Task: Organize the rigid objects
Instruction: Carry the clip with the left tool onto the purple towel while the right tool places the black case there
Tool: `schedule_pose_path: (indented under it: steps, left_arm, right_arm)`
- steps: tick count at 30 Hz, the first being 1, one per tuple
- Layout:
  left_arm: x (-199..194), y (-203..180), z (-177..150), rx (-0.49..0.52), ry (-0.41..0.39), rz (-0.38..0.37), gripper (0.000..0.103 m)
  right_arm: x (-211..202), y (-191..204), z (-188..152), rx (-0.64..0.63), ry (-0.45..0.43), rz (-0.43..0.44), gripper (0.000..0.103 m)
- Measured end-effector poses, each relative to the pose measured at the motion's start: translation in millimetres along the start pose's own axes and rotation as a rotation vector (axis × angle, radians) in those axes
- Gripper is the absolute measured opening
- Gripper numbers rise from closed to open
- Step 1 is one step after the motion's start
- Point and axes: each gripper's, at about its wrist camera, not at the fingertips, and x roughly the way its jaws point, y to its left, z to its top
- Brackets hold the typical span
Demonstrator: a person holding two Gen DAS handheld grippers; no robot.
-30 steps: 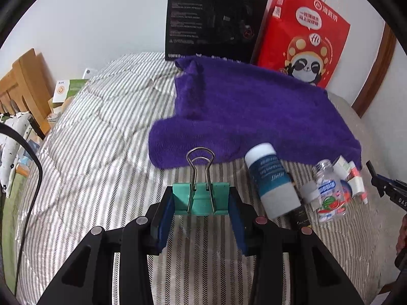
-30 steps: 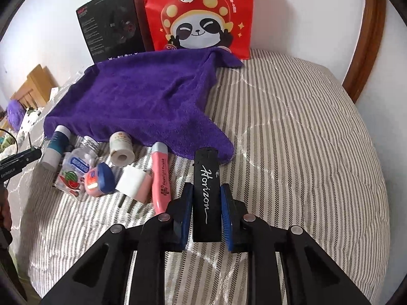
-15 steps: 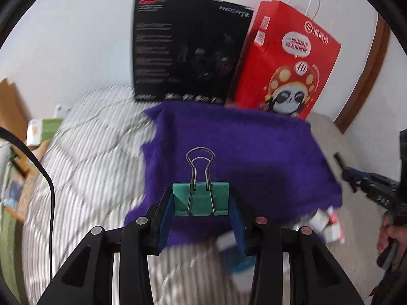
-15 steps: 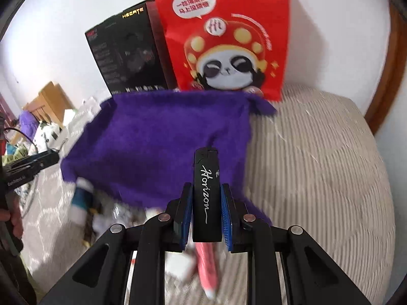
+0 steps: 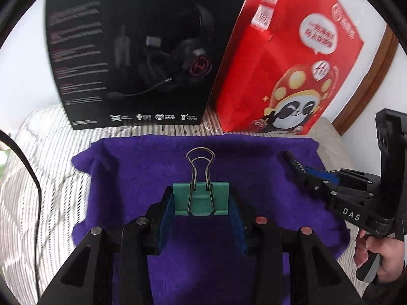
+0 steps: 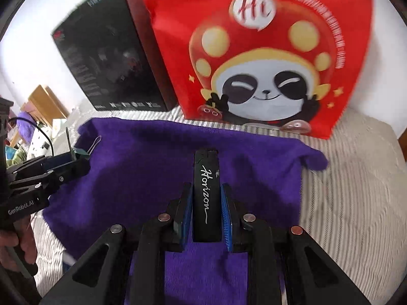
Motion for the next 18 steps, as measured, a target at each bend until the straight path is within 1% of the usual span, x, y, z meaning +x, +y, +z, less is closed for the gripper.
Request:
schedule_pose_path:
  steps: [3, 8, 9, 18]
  left_arm:
    - [23, -1, 7, 0.015, 0.043, 0.021, 0.039]
    - [45, 1, 6, 0.029, 0.106, 0.044, 0.039]
    - [46, -1, 7, 0.037, 0.099, 0.048, 0.039]
    - [47, -11, 3, 0.106, 0.12, 0.075, 0.04]
  right_arm:
    - [17, 2, 8, -0.013, 0.034, -0.016, 0.022]
    - [37, 8, 12, -0.05, 0.087, -0.045, 0.022]
    - [39, 10, 11, -0.059, 0.094, -0.05, 0.022]
    - [41, 19, 8, -0.148, 0.106, -0.077, 0.022]
